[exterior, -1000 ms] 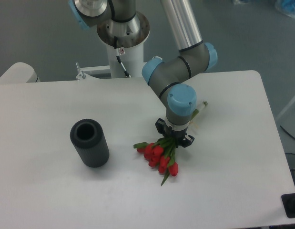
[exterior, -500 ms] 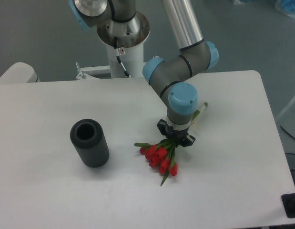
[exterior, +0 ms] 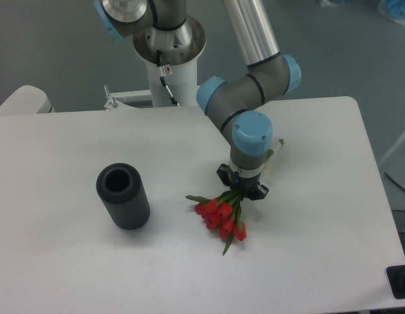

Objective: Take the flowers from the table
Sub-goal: 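Close the gripper around the green tulip stems, then lift the tulip bundle up and carry it toward the black vase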

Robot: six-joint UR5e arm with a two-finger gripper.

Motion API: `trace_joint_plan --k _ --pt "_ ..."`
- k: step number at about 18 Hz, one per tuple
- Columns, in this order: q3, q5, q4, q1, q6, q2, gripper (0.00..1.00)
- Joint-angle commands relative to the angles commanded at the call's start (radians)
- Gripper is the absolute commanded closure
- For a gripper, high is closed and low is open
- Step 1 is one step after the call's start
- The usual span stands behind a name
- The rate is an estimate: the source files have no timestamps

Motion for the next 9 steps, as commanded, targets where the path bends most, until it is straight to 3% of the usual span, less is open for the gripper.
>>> trace_joint_plan --k 3,9 --pt "0.009 -0.031 0.000 0.000 0.000 0.020 0.75" --pt "0.061 -0.224 -0.002 -0.006 -0.015 0.067 0.75"
